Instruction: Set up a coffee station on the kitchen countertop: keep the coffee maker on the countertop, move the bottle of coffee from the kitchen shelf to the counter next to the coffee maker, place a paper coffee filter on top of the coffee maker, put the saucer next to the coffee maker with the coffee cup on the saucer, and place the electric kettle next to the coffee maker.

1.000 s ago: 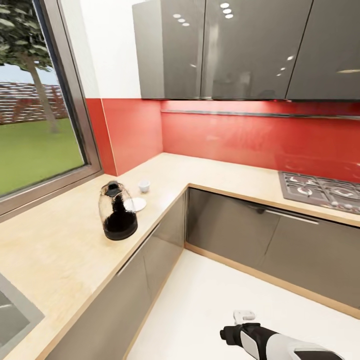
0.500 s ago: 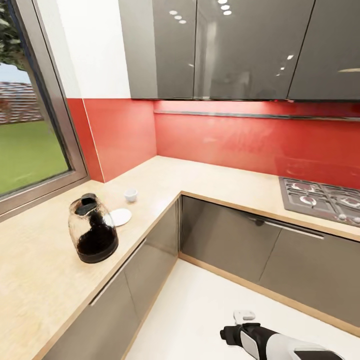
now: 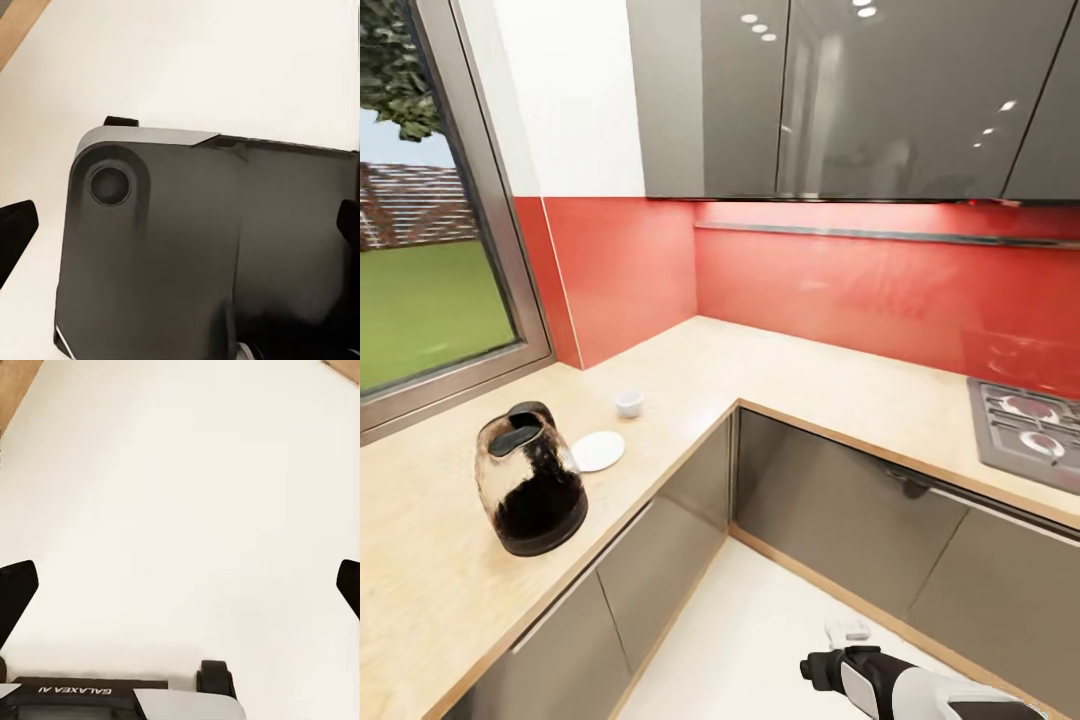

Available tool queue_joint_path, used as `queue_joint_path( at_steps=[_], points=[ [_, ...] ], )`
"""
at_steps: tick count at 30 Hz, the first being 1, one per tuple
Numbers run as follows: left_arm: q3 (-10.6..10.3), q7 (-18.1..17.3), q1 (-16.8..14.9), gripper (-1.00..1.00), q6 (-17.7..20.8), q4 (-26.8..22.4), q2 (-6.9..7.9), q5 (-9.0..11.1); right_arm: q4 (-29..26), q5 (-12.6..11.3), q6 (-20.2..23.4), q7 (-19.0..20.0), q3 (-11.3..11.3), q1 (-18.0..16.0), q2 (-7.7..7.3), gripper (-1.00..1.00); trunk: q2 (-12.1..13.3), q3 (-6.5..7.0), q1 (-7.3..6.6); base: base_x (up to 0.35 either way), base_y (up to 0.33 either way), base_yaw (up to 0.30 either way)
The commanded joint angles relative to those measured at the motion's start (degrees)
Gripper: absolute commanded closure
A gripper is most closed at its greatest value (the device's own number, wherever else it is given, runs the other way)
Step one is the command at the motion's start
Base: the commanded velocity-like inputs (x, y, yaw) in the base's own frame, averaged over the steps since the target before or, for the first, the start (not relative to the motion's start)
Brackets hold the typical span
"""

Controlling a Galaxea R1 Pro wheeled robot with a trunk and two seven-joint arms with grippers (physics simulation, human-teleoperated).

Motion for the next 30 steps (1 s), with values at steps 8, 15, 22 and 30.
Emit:
queue_joint_path(
  at_steps=[8, 15, 22, 30],
  points=[
    [0.3, -0.1, 0.0, -1.0, -0.1, 0.0, -0.04, 0.2, 0.1, 0.0, 0.1, 0.0, -0.1, 0.0, -0.02, -1.0, 0.0, -0.06, 0.03, 0.217, -0.274, 0.297],
    [0.3, -0.1, 0.0, -1.0, -0.1, 0.0, -0.04, 0.2, 0.1, 0.0, 0.1, 0.0, -0.1, 0.0, 0.0, -1.0, 0.0, -0.06, 0.03, 0.151, -0.309, 0.297],
    [0.3, -0.1, 0.0, -1.0, -0.1, 0.0, -0.04, 0.2, 0.1, 0.0, 0.1, 0.0, -0.1, 0.0, -0.01, -1.0, 0.0, -0.06, 0.03, 0.04, -0.322, 0.297],
    [0.3, -0.1, 0.0, -1.0, -0.1, 0.0, -0.04, 0.2, 0.1, 0.0, 0.1, 0.0, -0.1, 0.0, 0.01, -1.0, 0.0, 0.07, 0.03, 0.001, -0.323, 0.296]
  ],
)
